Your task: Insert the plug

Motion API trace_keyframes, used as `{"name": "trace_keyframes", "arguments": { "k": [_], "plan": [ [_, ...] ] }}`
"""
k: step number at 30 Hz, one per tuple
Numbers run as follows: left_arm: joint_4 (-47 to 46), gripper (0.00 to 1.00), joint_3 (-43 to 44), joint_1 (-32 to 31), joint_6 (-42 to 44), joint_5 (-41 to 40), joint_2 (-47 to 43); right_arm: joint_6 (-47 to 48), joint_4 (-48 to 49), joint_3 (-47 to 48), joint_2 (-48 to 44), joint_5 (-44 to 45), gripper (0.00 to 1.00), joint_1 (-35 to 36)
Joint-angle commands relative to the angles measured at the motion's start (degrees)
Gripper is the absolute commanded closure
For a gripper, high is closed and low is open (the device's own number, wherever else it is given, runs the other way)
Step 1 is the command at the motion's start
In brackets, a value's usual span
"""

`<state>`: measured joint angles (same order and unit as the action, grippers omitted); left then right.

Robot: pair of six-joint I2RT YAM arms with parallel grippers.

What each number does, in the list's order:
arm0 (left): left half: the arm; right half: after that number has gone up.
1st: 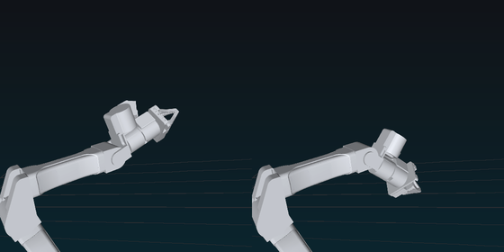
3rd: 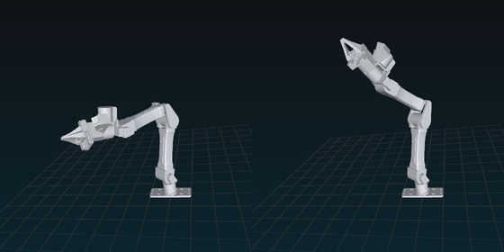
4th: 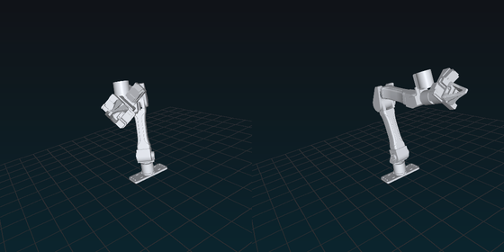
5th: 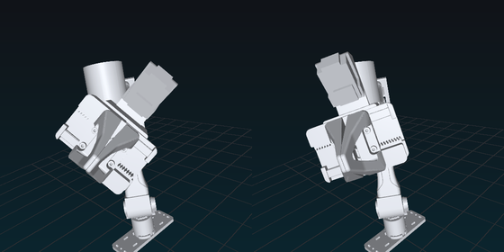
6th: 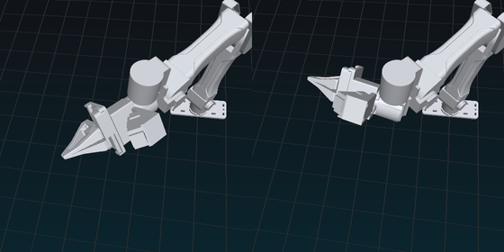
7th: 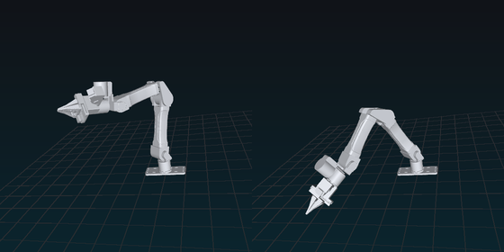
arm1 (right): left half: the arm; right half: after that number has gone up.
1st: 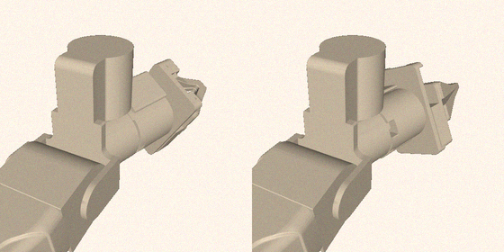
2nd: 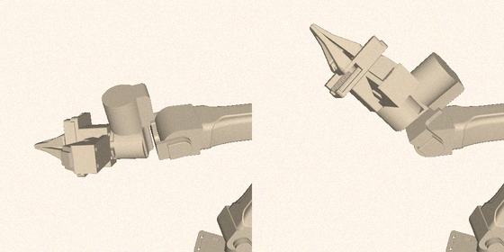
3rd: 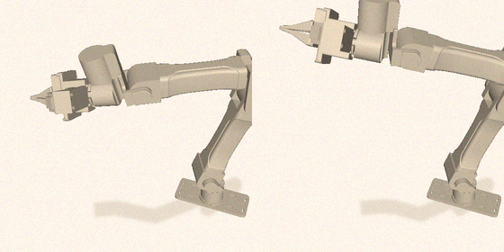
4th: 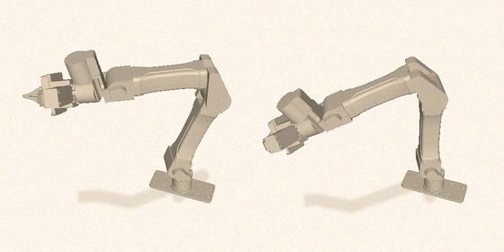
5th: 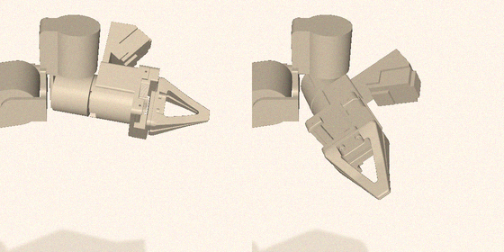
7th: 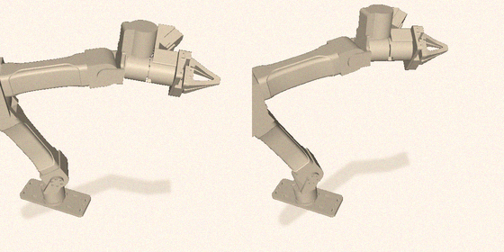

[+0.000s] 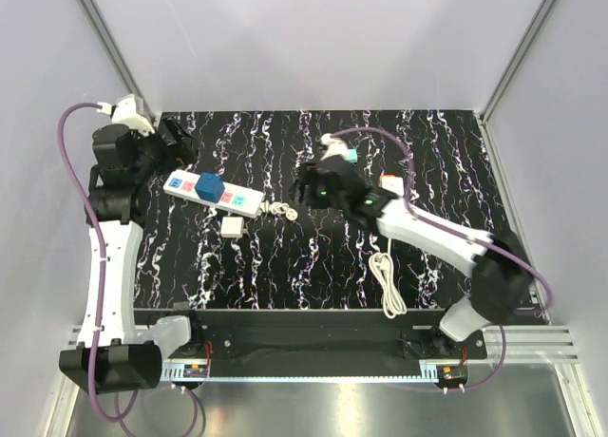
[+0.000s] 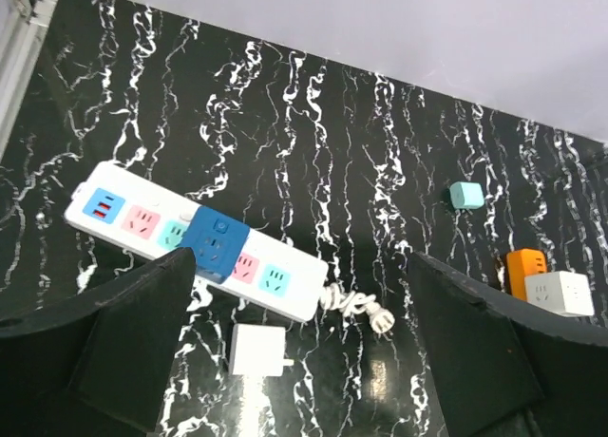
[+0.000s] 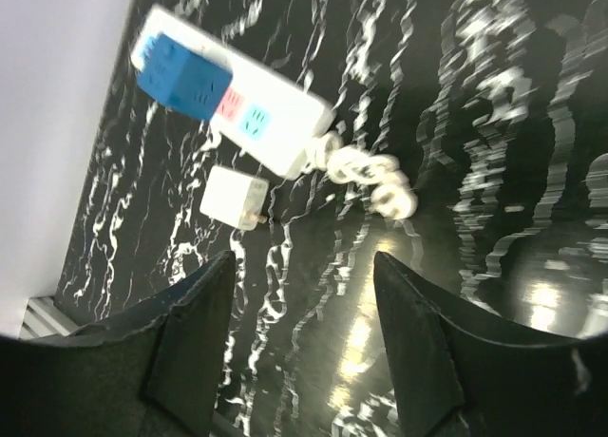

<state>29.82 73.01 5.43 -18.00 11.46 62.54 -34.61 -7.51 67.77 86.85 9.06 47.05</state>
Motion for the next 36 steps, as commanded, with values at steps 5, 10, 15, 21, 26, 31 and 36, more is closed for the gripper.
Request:
{"name": "trace_keyframes", "arguments": {
  "k": [5,10,15,21,26,31,36],
  "plan": [
    [-2.1,0.01,-9.2,0.8,-7.9,6.0,1.0,-7.0,0.6,15.8,20.5,-2.5,0.38,7.3],
    [-1.7,0.01,-14.9,0.7,-13.2,-4.0,-0.7,-7.2,6.7,18.3,29.2,-6.9,0.43,8.3],
    [-1.7,0.01,-17.0,0.7,-15.2,-7.4,-2.1,-5.9,7.0,22.9,34.6,-9.7,0.41,8.9],
    [-2.8,0.01,-17.2,0.7,-8.9,0.1,-0.2,11.0,14.2,21.8,36.4,-12.5,0.31,8.9],
    [-4.8,0.04,-19.1,0.7,-7.8,2.3,-2.0,26.3,15.1,20.0,37.1,-19.1,0.32,8.9],
    [-5.5,0.05,-19.3,0.6,-7.0,3.0,-3.3,31.2,14.5,21.9,39.6,-24.3,0.23,8.9],
    [-5.5,0.05,-19.5,0.7,-7.0,2.7,-3.9,37.2,15.5,22.4,41.7,-23.2,0.19,9.0]
  ]
}}
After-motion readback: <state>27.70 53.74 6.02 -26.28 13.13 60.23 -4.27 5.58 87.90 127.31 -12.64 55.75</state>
